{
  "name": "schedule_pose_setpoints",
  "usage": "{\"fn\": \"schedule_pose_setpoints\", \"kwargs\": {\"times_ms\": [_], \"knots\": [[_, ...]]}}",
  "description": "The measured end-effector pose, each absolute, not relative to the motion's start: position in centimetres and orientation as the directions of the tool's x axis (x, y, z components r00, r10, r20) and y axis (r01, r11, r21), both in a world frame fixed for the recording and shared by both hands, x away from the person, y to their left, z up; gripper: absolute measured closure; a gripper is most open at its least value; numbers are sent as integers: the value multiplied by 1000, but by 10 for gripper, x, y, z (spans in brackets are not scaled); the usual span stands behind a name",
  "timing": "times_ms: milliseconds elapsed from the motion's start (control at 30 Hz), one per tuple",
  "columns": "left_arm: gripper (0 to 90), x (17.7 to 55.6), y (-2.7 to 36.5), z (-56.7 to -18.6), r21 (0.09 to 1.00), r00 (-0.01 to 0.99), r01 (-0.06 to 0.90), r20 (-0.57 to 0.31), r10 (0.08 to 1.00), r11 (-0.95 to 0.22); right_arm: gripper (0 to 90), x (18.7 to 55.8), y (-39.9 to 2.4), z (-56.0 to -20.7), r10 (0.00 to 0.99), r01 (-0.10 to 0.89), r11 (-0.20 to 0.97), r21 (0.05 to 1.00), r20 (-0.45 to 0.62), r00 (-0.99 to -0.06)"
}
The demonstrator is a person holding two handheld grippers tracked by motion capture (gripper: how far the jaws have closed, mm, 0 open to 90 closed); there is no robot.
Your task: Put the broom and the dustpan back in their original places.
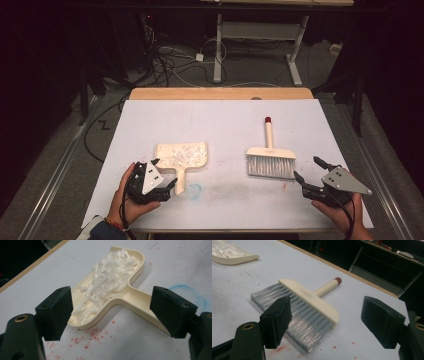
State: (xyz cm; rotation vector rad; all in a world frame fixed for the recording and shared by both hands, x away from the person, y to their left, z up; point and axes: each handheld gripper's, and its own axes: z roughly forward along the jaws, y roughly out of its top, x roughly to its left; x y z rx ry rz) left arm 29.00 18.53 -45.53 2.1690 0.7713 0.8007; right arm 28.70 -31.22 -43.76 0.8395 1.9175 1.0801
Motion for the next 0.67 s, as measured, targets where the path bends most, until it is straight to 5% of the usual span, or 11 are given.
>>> {"fn": "schedule_pose_setpoints", "kwargs": {"times_ms": [667], "knots": [[180,293,187,-456,758,633,292,305,712,-583,244,292,-312,-439,815,177,443,879,-312,-489]]}}
